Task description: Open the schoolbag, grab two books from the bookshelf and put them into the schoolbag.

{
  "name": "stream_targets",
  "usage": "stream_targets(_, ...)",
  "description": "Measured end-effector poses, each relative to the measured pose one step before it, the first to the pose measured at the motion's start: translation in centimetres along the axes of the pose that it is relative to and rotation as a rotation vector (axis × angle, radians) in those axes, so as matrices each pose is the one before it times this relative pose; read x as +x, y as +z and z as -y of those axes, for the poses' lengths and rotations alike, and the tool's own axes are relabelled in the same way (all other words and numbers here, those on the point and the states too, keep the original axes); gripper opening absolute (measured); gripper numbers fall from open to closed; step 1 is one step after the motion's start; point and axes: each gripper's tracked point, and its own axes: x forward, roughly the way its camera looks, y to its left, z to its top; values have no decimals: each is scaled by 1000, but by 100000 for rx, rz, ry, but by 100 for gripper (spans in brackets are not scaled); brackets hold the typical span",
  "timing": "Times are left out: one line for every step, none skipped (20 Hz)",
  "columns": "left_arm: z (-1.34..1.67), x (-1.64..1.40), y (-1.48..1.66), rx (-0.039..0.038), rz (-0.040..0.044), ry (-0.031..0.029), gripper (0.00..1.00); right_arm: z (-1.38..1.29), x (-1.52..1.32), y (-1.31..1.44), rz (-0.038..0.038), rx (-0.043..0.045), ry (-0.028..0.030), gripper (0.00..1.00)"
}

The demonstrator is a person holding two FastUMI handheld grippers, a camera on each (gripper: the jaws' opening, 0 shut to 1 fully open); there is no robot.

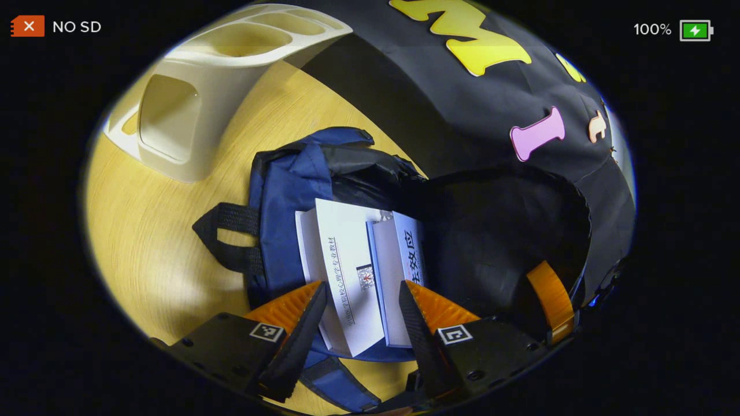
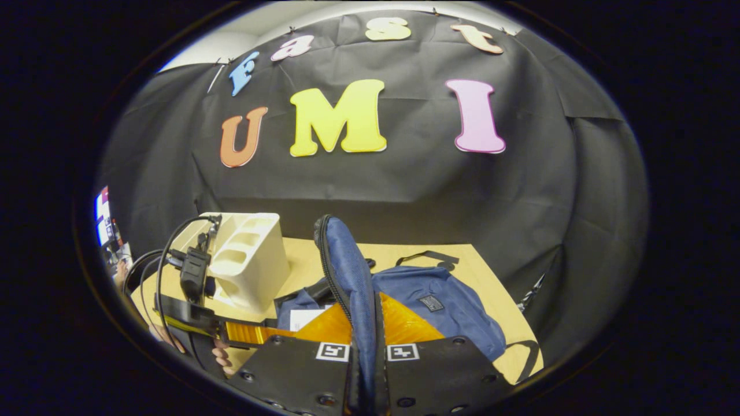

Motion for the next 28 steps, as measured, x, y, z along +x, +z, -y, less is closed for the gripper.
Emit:
stream_targets(104, 65, 503, -770, 1681, -175, 81, -44, -33, -49, -179, -309, 212, 9)
stream_targets(324, 584, 667, -451, 1676, -544, 82, 22, 31, 71, 60, -155, 141, 9)
stream_targets(255, 660, -18, -169, -743, -72, 82, 104, -57, 20, 256, -83, -81, 12)
stream_targets(407, 641, -239, -737, -1233, -1497, 82, -6, 82, 93, 80, 132, -103, 12)
stream_targets(543, 696, -578, -1141, -2759, -1638, 82, -110, 110, 18, -25, 32, 185, 9)
stream_targets(419, 697, -660, -144, -2553, -1262, 81, -14, 86, -70, -270, 47, -5, 9)
stream_targets(456, 716, -323, 558, -1271, -1131, 82, -49, 71, -41, -248, -20, 2, 9)
stream_targets(204, 341, -123, 520, -302, -794, 82, -15, 86, -22, -65, 82, -28, 10)
stream_targets(52, -56, 140, 662, 601, -201, 82, -81, 140, 87, -54, 218, -116, 10)
stream_targets(236, -250, 145, -422, 415, -1759, 82, -106, 69, 29, -113, -180, -163, 10)
stream_targets(390, -415, 272, -238, 513, -2895, 82, -73, 87, -108, -269, -346, -43, 10)
stream_targets(81, -594, 235, -353, 642, -1268, 82, -150, 74, -83, -442, -496, -4, 10)
stream_targets(-91, -689, 266, 394, 1144, -90, 81, -150, 38, -210, -562, -164, -102, 10)
stream_targets(-156, -897, 237, 1917, 1677, 692, 82, -114, 108, -98, -34, 192, -209, 10)
stream_targets(-139, -1014, 277, 2924, 2453, 1526, 82, 54, -14, -156, 41, 158, -793, 10)
stream_targets(-309, -1081, 268, 3395, 2223, 1825, 82, 30, 118, -167, 85, 664, -683, 10)
stream_targets(-203, -1086, 129, 3297, 2100, 1073, 81, -57, -31, -353, -485, 960, -774, 10)
stream_targets(83, -1138, 83, 2988, 2088, 145, 82, -112, -12, -348, -394, 490, -647, 11)
stream_targets(30, -1222, 141, 2552, 2174, 452, 82, -131, -53, -382, -395, 574, -470, 11)
stream_targets(-169, -1239, 88, 2696, 2211, 819, 82, -185, -11, -674, -1427, -125, -518, 11)
stream_targets(-337, -1228, 137, 2882, 2534, 1157, 82, 16, -161, -818, -1173, -96, -1513, 16)
stream_targets(-413, -1294, 146, 2808, 3008, 1549, 81, 50, -82, -795, -1483, -513, -1433, 16)
stream_targets(-420, -1310, 370, 3005, 3528, 1605, 81, 55, -328, -938, -1537, -350, -1683, 27)
stream_targets(-597, -1223, 274, 2999, 3262, 2156, 81, 21, -14, -821, -1154, -162, -1477, 28)
stream_targets(-899, -1042, 215, 2507, 2959, 2676, 81, -52, -342, -766, -944, -59, -1130, 29)
stream_targets(-1024, -756, -129, 2088, 2334, 2617, 81, 99, -196, -645, -857, -32, -1462, 36)
stream_targets(-858, -932, -20, 1535, 1961, 2168, 81, -58, -262, -713, -1129, 170, -1023, 42)
stream_targets(-801, -953, -147, 699, 2034, 1788, 81, -57, -319, -533, -508, 517, -597, 47)
